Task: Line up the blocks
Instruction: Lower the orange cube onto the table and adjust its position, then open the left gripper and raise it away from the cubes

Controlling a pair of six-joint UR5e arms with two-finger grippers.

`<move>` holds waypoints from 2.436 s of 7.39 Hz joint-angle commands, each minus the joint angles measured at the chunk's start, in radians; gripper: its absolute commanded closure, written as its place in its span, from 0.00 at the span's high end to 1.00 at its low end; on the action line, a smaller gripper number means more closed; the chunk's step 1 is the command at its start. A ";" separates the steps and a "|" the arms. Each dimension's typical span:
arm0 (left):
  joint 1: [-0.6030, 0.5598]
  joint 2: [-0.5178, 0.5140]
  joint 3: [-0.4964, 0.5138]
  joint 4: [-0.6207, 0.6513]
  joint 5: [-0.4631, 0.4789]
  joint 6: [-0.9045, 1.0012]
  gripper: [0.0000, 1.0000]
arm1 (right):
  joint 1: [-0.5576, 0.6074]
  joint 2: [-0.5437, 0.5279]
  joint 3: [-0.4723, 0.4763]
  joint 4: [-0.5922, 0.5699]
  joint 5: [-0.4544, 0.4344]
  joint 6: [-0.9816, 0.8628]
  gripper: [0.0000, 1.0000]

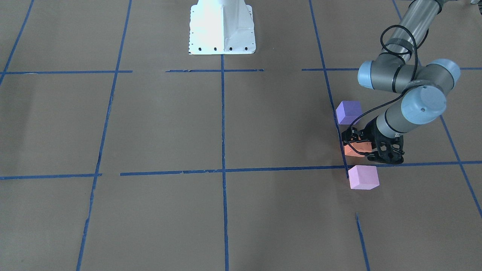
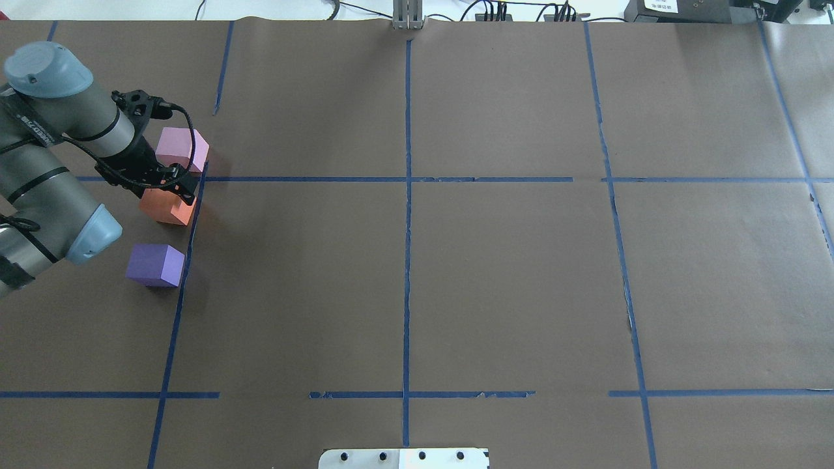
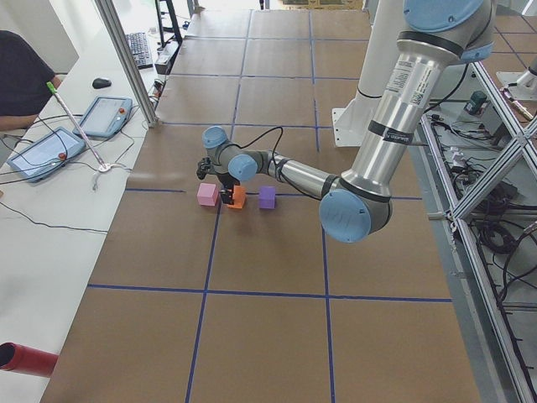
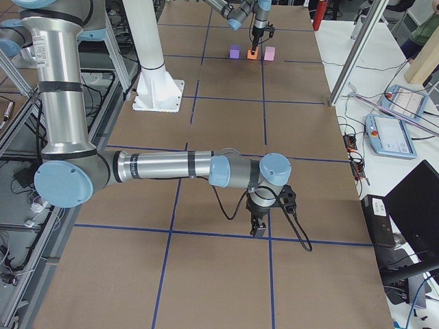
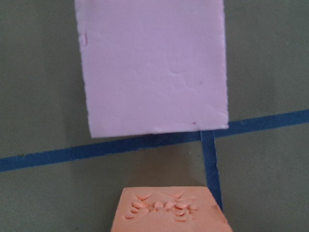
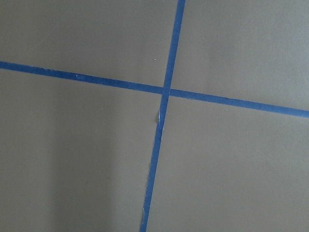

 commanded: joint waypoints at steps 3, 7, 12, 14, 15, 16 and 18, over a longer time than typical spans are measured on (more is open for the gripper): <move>-0.010 0.014 -0.052 0.030 0.002 -0.002 0.99 | 0.000 0.000 0.000 0.000 0.000 0.000 1.00; -0.085 0.113 -0.213 0.067 0.010 0.015 0.99 | 0.000 0.002 0.000 0.000 0.000 0.000 1.00; -0.359 0.307 -0.237 -0.020 -0.002 0.148 1.00 | 0.000 0.000 0.000 0.000 0.000 0.000 1.00; -0.477 0.355 -0.202 -0.042 -0.037 0.365 1.00 | 0.000 0.000 0.000 0.000 0.000 0.000 1.00; -0.484 0.372 -0.168 -0.077 -0.085 0.383 1.00 | 0.000 0.000 0.000 0.000 0.000 0.000 1.00; -0.496 0.401 -0.154 -0.112 -0.091 0.384 1.00 | 0.000 0.000 0.000 0.000 0.000 0.000 1.00; -0.519 0.425 -0.102 -0.163 -0.178 0.384 1.00 | 0.000 0.000 0.000 0.000 0.000 0.000 1.00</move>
